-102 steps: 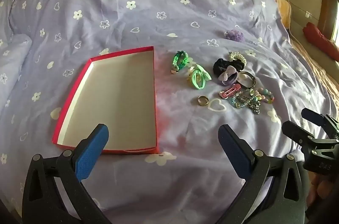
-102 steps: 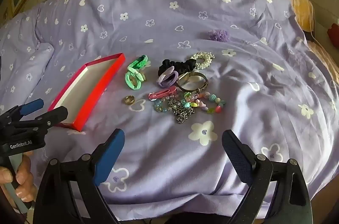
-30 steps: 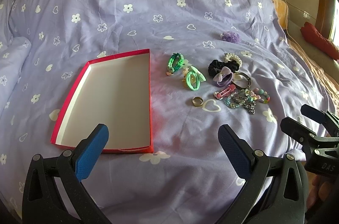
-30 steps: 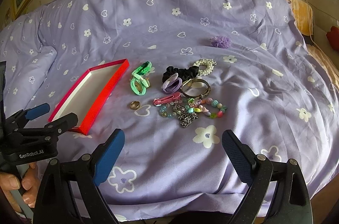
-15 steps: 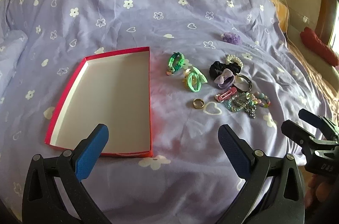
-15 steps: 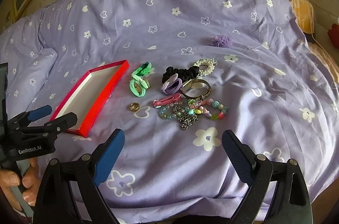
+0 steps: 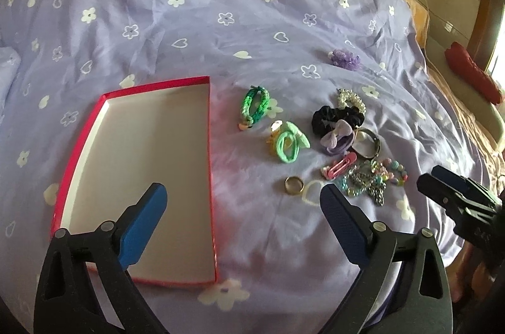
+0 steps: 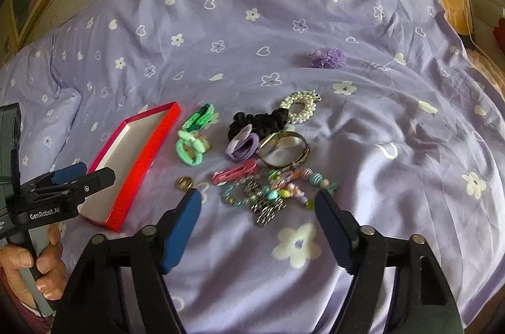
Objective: Organize jewelry
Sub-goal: 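Grasp the mint-green bow hair tie with the left tool while the right grasps the gold watch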
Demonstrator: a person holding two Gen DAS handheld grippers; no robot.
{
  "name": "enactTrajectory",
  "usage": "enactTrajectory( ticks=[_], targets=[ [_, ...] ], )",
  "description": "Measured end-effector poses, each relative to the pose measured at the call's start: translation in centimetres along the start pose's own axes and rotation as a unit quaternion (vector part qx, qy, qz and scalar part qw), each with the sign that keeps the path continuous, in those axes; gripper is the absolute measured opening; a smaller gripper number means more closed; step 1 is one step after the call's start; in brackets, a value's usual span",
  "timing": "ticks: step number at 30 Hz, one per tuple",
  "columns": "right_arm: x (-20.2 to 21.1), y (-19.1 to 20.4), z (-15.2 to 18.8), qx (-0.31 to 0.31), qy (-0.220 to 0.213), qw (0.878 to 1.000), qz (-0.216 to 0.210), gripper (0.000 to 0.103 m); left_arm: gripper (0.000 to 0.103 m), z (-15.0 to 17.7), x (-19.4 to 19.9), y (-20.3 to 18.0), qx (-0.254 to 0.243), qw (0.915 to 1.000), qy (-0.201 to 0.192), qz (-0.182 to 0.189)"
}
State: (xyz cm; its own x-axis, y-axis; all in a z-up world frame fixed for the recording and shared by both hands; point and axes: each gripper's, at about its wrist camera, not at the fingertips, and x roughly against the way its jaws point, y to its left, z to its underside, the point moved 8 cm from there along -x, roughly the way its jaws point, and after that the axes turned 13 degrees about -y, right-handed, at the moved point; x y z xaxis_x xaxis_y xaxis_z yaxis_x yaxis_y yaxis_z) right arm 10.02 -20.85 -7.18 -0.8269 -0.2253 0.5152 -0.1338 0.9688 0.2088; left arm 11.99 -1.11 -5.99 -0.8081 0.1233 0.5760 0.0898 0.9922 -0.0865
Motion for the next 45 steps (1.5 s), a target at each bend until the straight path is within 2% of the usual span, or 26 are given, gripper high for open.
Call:
enactTrajectory(
  ticks=[2,7,13,18,21,24,26,29,31,34,45],
  targets=[
    [-0.6,-0.6,-0.3,-0.008,0.002,1.0,0.0,0.07,0.096,-0.3,-0.6,-0.2,-0.003,1.0,0.001,0.003],
    [-2.5,-2.0,-0.8,-0.023,0.015,1.0,0.003,0.056,0.086,-0.9,-2.8,-0.7,-0.001,0.9997,0.017,0.017],
    [-5.5,-3.7,-1.4,-0.028,0.034,0.999,0.014,0.047,0.067,-0.9,-6.1,-1.9,-0.015,0.9985,0.044,0.031],
    [-7.9,-5.2,-1.3,-0.034,0.056,0.998,0.026,0.047,0.055,-0.6,-8.7,-2.7,-0.028,0.9964,0.068,0.042],
    [-9.2,-5.9,-1.1,-0.038,0.068,0.997,0.03,0.041,0.049,-0.3,-10.1,-3.0,-0.037,0.9949,0.082,0.045],
    [-10.3,-5.9,-0.7,-0.035,0.079,0.996,0.029,0.035,0.038,0.0,-11.0,-3.2,-0.04,0.9938,0.092,0.048],
    [-10.8,-5.9,-0.4,-0.034,0.086,0.995,0.028,0.031,0.025,0.2,-11.4,-3.4,-0.042,0.9929,0.097,0.053],
    [-11.4,-5.8,-0.3,-0.03,0.09,0.995,0.028,0.021,0.013,0.4,-11.6,-4.0,-0.043,0.9919,0.1,0.066],
    [-11.6,-5.7,-0.2,-0.029,0.091,0.995,0.025,0.011,0.011,0.4,-11.6,-4.2,-0.045,0.9917,0.097,0.071],
    [-11.4,-5.5,-0.4,-0.026,0.083,0.996,0.021,0.01,0.006,0.3,-11.1,-4.3,-0.039,0.9918,0.092,0.079],
    [-8.0,-3.4,-2.5,-0.041,0.033,0.999,-0.007,0.009,0.005,-1.6,-6.4,-2.2,0.019,0.9929,0.052,0.106]
  ],
)
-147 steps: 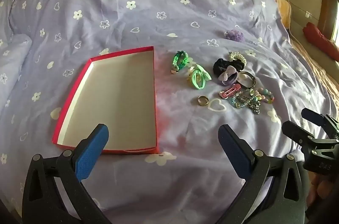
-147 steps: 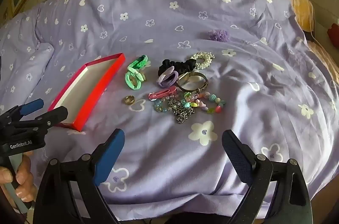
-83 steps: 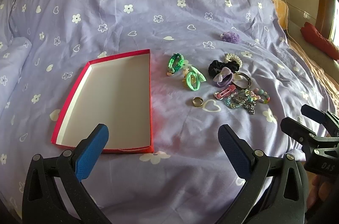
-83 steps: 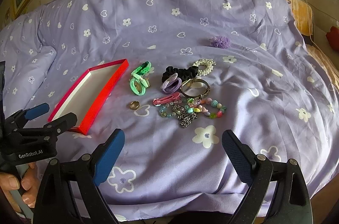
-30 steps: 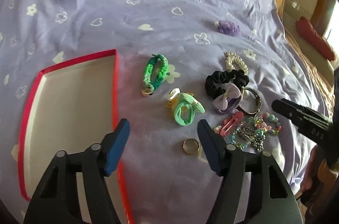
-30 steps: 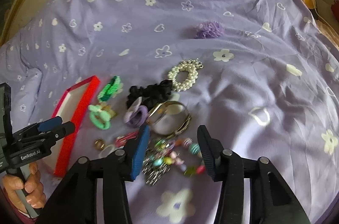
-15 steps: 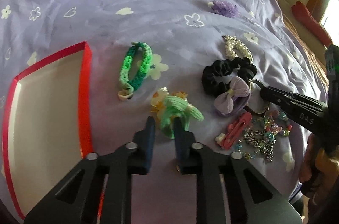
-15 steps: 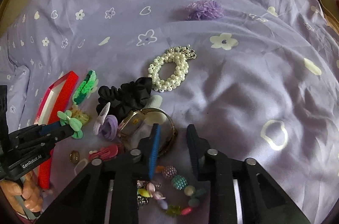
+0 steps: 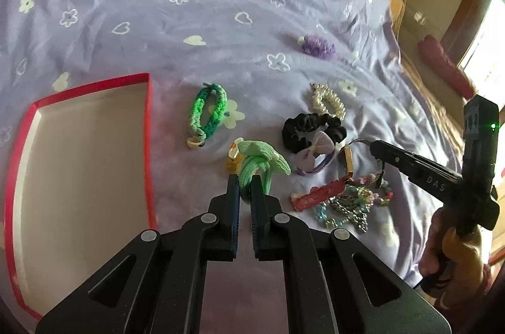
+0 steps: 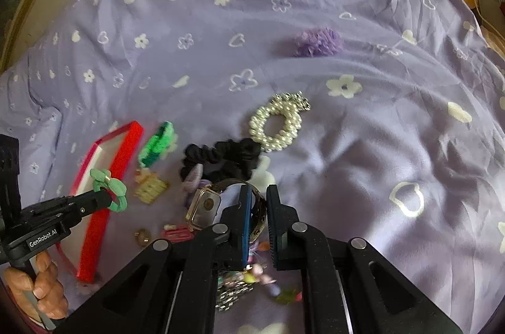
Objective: Organize jewelry
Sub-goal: 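Grasp the mint-green bow hair tie with the left tool while the right grasps the gold watch, then release the hair tie into the red box with the left tool while the right releases the watch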
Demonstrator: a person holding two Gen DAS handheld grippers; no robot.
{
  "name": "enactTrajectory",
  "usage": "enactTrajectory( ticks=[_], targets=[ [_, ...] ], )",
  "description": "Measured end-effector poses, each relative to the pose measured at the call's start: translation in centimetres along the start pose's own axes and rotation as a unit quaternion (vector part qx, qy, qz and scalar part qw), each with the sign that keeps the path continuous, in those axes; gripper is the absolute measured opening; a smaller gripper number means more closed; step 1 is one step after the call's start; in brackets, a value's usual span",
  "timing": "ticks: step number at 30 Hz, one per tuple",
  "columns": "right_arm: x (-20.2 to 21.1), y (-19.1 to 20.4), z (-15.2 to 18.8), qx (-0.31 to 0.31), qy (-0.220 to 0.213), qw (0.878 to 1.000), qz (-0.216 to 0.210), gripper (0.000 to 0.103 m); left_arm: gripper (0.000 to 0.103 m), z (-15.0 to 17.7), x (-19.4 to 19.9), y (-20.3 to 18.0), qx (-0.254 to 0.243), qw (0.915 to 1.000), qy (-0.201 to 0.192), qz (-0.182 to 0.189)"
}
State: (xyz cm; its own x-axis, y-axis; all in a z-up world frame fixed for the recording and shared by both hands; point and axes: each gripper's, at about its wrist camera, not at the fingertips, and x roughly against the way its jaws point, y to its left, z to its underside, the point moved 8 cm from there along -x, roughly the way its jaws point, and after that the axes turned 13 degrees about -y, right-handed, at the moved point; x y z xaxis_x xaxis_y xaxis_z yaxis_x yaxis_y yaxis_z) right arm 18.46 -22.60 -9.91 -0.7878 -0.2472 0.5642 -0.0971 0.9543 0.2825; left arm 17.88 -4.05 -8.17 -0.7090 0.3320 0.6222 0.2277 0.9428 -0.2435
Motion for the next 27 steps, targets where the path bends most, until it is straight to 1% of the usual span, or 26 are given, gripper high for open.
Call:
enactTrajectory(
  ticks=[8,14,18,23,27],
  targets=[
    [2.5,3.8,-0.9,0.004,-0.034,0.999,-0.035,0.009,0.005,0.1,3.6,2.1,0.025,0.9995,-0.021,-0.004],
    [1.9,7.5,-0.1,0.012,-0.017,0.997,-0.068,0.009,0.005,0.7,5.9,5.0,0.038,0.9984,-0.033,-0.027],
    [0.9,10.7,0.7,0.021,-0.006,0.995,-0.092,0.009,0.005,0.9,7.0,8.3,0.057,0.9965,-0.037,-0.049],
    [-1.1,15.4,1.6,0.034,0.011,0.991,-0.126,0.009,0.005,1.1,7.5,12.3,0.084,0.9933,-0.037,-0.071],
    [-3.1,18.6,2.0,0.041,0.024,0.988,-0.146,0.009,0.005,0.9,7.0,15.3,0.099,0.9909,-0.033,-0.086]
  ],
)
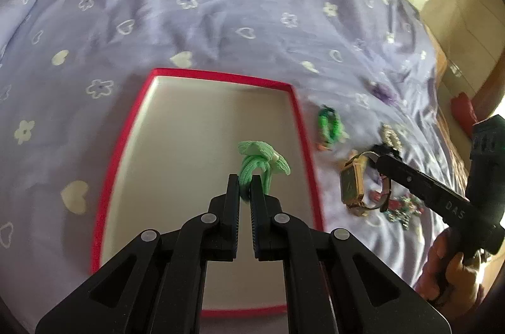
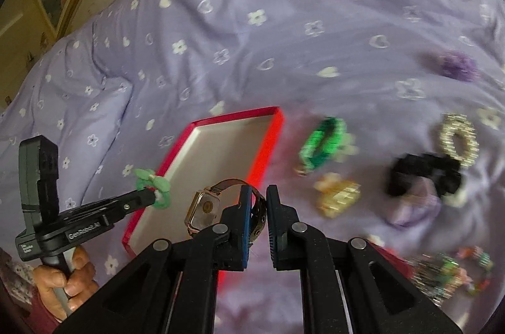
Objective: Organize jewelry
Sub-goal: 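Release the hair tie into the red box with the left tool while the right releases the watch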
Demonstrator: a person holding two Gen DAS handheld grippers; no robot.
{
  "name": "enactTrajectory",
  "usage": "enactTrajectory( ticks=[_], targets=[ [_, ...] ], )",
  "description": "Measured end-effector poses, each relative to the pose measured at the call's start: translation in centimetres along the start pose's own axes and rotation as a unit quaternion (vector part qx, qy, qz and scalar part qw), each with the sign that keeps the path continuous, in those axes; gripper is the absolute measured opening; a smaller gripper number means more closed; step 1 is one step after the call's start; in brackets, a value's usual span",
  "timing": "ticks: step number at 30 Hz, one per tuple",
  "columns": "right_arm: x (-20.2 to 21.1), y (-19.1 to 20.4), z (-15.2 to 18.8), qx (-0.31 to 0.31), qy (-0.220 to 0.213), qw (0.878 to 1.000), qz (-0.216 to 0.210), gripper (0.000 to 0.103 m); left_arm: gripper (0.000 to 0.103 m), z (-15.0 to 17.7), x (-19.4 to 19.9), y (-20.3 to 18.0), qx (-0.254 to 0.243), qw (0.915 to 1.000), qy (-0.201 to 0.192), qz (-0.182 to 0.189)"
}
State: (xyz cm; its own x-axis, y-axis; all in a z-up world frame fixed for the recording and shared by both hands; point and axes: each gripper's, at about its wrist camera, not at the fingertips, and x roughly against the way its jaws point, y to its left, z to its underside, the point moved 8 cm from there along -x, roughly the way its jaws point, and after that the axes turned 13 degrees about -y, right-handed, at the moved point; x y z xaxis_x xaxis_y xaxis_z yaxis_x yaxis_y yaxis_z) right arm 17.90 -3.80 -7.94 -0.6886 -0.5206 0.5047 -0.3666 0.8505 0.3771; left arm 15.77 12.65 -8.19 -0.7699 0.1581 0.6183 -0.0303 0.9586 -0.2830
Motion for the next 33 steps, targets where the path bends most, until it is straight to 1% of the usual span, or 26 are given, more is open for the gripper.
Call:
enactTrajectory(
  ticks=[6,10,16,23,27,30,33],
  targets=[
    [-4.7,2.6,0.0,0.003,0.023,1.0,-0.02,0.009,0.005,-1.0,-2.2,3.0,0.01,0.9997,0.013,-0.017],
    [-8.0,3.5,0.1,0.012,0.045,0.999,-0.021,0.009,0.005,-1.5,-4.0,4.4,0.016,0.9994,0.024,-0.021],
    [-11.4,3.8,0.9,0.031,0.075,0.997,-0.013,0.009,0.005,-1.6,-6.7,6.4,0.036,0.9979,0.047,-0.026],
    [-13.2,3.9,2.2,0.058,0.101,0.993,0.0,0.009,0.005,-0.7,-8.4,7.5,0.045,0.996,0.07,-0.032],
    [-13.5,3.9,2.4,0.071,0.105,0.992,0.006,0.008,0.006,-0.2,-8.6,7.8,0.045,0.9954,0.075,-0.039],
    [-13.7,3.9,2.4,0.078,0.106,0.991,0.01,0.008,0.009,0.0,-8.6,8.1,0.047,0.995,0.076,-0.044],
    [-13.8,3.9,2.5,0.081,0.109,0.991,0.011,0.008,0.015,0.1,-8.6,8.4,0.046,0.9945,0.079,-0.052]
  ],
)
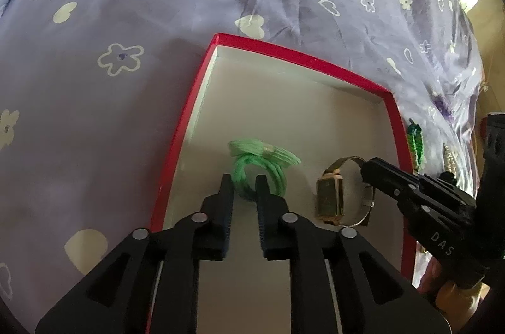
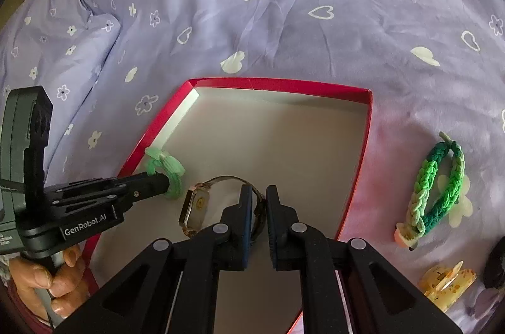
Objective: Organize jewelry
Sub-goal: 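Release the hair tie into the red box with the left tool while the right releases the watch, then grasp the green braided bracelet with the left tool while the right grasps the black scrunchie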
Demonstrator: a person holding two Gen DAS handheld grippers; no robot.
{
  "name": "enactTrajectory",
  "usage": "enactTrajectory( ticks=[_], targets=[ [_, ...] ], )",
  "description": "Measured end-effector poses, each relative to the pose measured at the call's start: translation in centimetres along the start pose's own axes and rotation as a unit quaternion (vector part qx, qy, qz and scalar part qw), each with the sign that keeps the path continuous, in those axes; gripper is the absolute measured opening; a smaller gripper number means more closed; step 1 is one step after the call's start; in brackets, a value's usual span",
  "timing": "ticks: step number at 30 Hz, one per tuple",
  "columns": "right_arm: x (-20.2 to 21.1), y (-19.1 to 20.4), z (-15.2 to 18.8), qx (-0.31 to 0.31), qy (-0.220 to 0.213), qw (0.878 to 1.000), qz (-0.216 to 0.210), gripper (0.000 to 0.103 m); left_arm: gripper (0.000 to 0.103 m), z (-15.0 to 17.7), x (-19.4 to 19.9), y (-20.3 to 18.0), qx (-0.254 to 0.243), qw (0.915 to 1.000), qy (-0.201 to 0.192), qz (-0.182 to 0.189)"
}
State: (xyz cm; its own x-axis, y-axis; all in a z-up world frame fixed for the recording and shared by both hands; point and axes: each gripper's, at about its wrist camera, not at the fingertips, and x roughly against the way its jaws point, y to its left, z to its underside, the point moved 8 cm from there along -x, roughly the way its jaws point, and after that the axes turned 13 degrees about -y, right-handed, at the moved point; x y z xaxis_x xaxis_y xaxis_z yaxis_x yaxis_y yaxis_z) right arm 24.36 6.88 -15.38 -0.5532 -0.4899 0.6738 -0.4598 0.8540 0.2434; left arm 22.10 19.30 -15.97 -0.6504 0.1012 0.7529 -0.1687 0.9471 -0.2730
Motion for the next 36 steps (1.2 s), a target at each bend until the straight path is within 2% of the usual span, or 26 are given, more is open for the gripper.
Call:
enactTrajectory(
  ticks=[8,10,14,15,23,29,36],
  targets=[
    [0.9,0.2,-0.2,-0.017,-0.009,1.0,-0.013,0.016,0.032,0.4,1.1,0.4,0.003,0.9999,-0.005,-0.009],
    [1.6,0.2,-0.3,-0.023,-0.018,0.999,-0.018,0.024,0.039,0.5,1.6,0.4,0.003,0.9999,-0.008,-0.011],
    [3.5,0.2,-0.7,-0.033,-0.037,0.999,-0.023,0.03,0.044,0.7,2.7,0.3,0.006,0.9998,-0.014,-0.013],
    [3.9,0.1,-0.8,-0.035,-0.04,0.998,-0.024,0.034,0.044,0.7,3.1,0.2,0.009,0.9997,-0.017,-0.012],
    [8.3,-2.3,-0.4,-0.063,-0.069,0.995,-0.017,0.035,0.044,0.1,6.1,-2.4,0.01,0.9989,-0.044,0.014],
    [11.4,-5.5,0.4,-0.083,-0.084,0.993,0.006,0.039,0.048,-0.2,7.1,-6.1,-0.006,0.9978,-0.053,0.039],
    [14.5,-9.1,1.7,-0.108,-0.096,0.989,0.032,0.04,0.048,0.4,7.4,-10.0,-0.035,0.9961,-0.054,0.061]
  ],
)
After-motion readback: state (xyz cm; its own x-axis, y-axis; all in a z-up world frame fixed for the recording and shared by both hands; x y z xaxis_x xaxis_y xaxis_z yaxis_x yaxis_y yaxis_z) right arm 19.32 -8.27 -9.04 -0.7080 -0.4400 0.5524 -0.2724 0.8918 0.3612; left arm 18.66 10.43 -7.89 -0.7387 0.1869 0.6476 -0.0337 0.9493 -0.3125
